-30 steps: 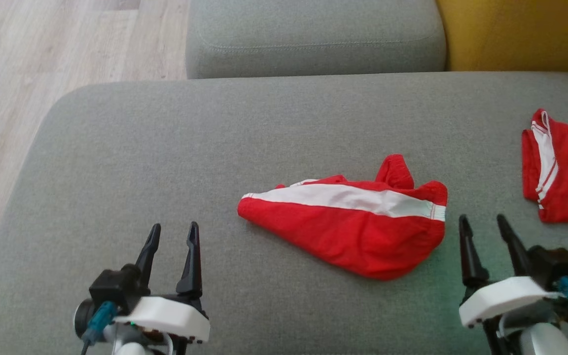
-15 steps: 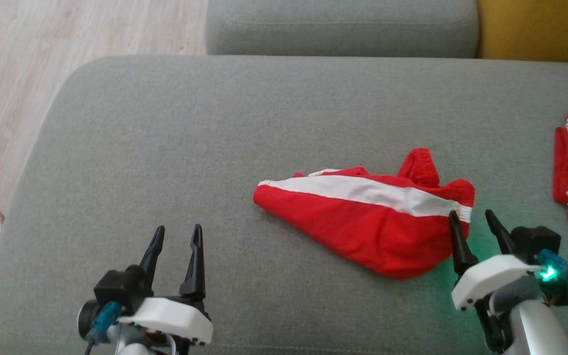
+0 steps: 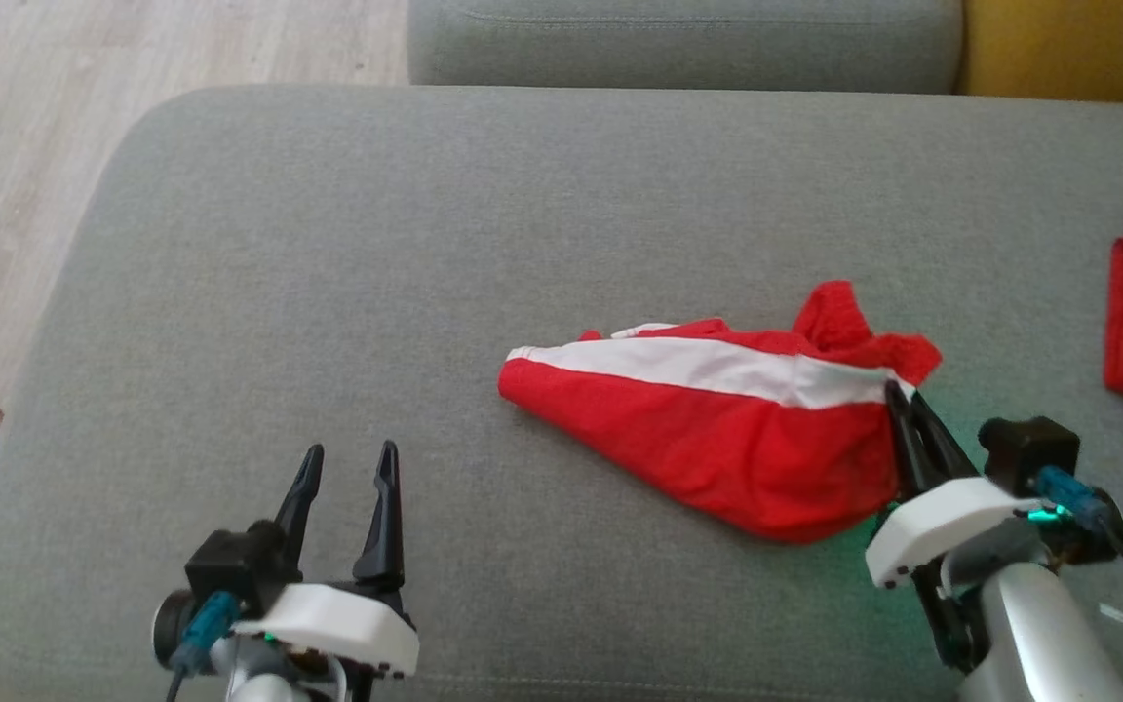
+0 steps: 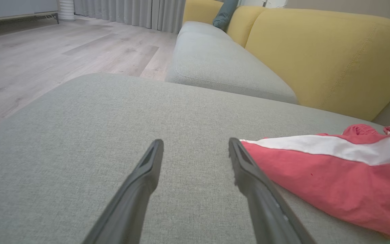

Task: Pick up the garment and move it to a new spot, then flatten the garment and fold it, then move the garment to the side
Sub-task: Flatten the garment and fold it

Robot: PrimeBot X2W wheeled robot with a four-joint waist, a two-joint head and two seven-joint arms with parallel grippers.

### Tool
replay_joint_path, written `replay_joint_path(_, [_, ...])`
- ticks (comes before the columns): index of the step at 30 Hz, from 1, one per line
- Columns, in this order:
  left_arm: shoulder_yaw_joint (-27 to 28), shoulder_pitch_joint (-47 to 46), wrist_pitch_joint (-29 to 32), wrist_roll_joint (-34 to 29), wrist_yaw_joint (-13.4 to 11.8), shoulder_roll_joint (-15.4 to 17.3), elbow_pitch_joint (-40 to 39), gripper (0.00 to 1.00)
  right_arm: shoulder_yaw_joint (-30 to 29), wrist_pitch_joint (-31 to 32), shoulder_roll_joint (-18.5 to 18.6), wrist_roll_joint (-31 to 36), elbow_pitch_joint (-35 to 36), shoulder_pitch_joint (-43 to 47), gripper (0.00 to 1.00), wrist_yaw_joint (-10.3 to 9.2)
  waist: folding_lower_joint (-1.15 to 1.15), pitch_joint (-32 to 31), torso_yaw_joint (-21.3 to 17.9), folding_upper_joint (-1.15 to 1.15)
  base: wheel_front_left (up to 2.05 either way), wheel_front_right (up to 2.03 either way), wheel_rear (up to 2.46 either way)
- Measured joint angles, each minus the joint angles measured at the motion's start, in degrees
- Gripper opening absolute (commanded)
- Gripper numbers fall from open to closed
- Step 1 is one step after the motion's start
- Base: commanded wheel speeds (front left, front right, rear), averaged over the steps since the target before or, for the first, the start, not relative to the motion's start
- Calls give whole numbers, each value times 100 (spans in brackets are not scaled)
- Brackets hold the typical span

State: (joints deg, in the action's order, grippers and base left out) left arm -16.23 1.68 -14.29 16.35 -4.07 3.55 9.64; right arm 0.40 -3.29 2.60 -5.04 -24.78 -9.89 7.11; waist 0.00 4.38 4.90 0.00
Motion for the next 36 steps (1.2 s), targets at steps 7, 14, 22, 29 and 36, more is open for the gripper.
replay_joint_path(7, [-70, -452, 127, 69, 169, -1, 241, 100, 470, -23, 12, 1, 600, 332, 0, 0, 0, 38, -207, 0, 0, 0, 0])
replay_joint_path(14, [-310, -1589, 1178, 275, 457, -23, 1034, 100, 791, 90, 187, -51, 901, 645, 0, 0, 0, 184, -455, 0, 0, 0, 0])
replay_joint_path(22, [-416, -2557, 2065, 491, 400, -79, 2192, 100, 1277, 208, 403, -51, 926, 559, 0, 0, 0, 470, -633, 0, 0, 0, 0])
replay_joint_path(29, [-587, -2945, 2175, 637, 412, -119, 2675, 100, 1649, 250, 715, -162, 816, 560, 0, 0, 1, 647, -717, 0, 0, 0, 0])
replay_joint_path(36, [-777, -3312, 2417, 655, 455, -134, 3091, 100, 1805, 249, 757, -224, 769, 533, 0, 0, 0, 717, -775, 0, 0, 0, 0])
